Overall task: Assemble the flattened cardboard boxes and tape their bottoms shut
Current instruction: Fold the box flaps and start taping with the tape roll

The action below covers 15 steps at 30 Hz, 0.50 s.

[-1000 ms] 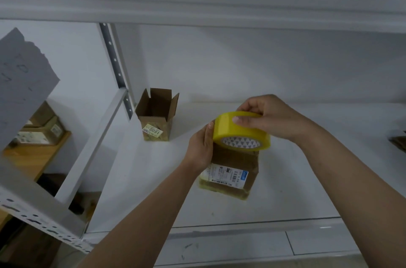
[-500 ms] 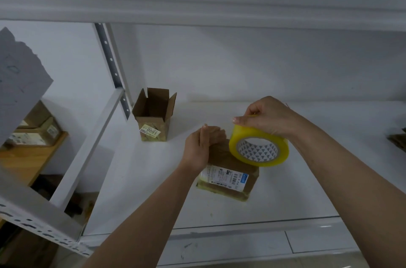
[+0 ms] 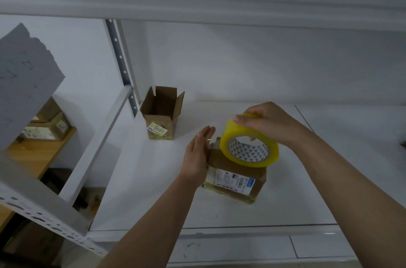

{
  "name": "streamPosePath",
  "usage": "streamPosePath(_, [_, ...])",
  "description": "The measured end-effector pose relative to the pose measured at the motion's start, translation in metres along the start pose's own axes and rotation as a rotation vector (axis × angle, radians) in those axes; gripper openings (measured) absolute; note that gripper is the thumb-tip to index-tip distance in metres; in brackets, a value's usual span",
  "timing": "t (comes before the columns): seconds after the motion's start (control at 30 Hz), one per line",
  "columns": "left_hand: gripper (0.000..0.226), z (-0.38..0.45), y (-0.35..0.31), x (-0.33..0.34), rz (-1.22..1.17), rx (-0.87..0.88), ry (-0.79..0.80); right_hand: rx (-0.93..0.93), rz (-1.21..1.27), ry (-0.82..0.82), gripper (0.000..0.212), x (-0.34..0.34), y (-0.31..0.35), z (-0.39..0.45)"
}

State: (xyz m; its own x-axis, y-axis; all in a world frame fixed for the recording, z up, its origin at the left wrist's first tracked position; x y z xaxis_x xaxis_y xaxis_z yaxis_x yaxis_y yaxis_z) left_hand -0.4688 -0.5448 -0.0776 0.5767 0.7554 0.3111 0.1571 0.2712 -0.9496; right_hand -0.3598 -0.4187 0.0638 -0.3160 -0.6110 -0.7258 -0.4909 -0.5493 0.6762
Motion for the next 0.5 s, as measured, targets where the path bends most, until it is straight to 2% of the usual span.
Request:
streamPosePath(0.1, [0.046,0.000,0.004,-0.005,0.037,0.006,0.021,-0.008,0.007,-0.075,0.038,0.006,-0.004,0.002])
streamPosePath(0.3, [0.081,-0.006,0.030,-0.013,0.151,-0.042,0.114,-0.042,-0.148,-0.163,0.047,0.017,0.002,0.005])
streamPosePath(0.5, [0.044,-0.013,0.021,-0.009,0.108,-0.147,0.117,-0.047,-0.173,-0.188,0.044,0.019,0.004,0.005])
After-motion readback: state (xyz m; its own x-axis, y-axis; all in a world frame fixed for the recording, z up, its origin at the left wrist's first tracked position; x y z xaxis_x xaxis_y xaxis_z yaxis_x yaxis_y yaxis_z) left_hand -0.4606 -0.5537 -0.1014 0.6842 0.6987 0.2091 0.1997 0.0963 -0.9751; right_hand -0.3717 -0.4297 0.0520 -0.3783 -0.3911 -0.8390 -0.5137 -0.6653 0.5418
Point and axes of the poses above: each hand's wrist, its own z-axis towards the middle knuckle, its own x-axis out of the palm, y = z × x, the point moved 1 cm from there along z, towards the middle knuckle, and after that the axes turned 8 degrees about x, right-handed, at the moved point
